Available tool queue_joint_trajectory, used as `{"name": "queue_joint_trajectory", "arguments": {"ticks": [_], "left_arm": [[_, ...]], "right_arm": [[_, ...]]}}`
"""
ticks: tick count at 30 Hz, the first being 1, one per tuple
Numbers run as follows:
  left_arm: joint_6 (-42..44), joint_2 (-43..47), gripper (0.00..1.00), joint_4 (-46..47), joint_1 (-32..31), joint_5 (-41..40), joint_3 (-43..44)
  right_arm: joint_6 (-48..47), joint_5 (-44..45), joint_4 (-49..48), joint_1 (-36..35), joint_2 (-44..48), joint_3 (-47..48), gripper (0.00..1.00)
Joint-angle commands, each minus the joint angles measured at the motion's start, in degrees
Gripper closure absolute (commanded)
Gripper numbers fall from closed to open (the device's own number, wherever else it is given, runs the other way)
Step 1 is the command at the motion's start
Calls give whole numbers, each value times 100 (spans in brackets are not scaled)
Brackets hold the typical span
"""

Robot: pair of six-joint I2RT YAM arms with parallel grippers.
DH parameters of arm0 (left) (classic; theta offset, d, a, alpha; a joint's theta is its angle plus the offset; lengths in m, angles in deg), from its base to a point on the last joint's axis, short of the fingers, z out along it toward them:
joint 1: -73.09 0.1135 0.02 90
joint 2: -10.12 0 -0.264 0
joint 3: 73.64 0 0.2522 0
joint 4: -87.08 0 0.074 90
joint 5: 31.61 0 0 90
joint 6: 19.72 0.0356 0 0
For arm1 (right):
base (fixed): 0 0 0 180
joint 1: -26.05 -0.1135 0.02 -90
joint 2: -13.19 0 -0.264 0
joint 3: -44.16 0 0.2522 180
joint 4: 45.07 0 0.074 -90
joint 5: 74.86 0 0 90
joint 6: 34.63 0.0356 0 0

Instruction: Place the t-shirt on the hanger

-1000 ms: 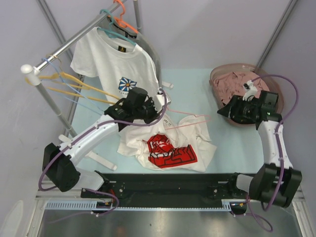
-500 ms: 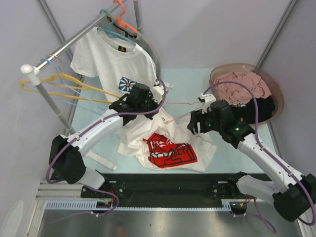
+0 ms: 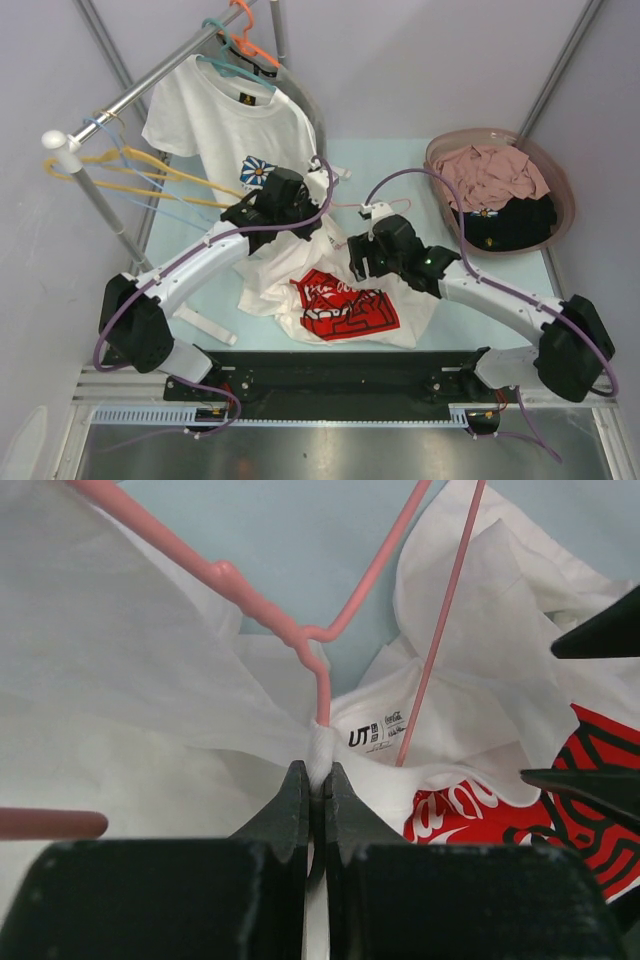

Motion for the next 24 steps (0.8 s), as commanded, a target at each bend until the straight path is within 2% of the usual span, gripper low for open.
{"name": "queue_joint_trajectory", "arguments": {"ticks": [1, 5, 9, 11, 13, 14, 17, 20, 24], "left_arm": [[-293, 299, 100, 263, 65, 105, 212], [-337, 343, 100, 149, 127, 193, 239], [-416, 439, 100, -9, 337, 255, 239], [-425, 580, 100, -27, 452, 308, 213], [-364, 711, 100, 95, 522, 369, 55], [-337, 878, 100, 148, 540, 395, -15], [-267, 1194, 100, 368, 593, 597, -323], [-135, 1493, 100, 631, 672, 852, -631], [575, 1678, 100, 597, 689, 967, -851]], "right_arm": [[121, 341, -293, 76, -485, 4, 22], [296, 349, -329, 76, -820, -13, 34], [270, 420, -4, 287, -557, -83, 39], [279, 254, 426, 671, -268, -84, 46], [192, 113, 803, 1007, 65, -136, 62], [121, 51, 858, 1330, 172, -189, 76], [-177, -265, 911, 1971, 349, -400, 100], [-415, -713, 718, 2578, 235, -505, 100], [-635, -1695, 218, 3334, 112, -497, 100]]}}
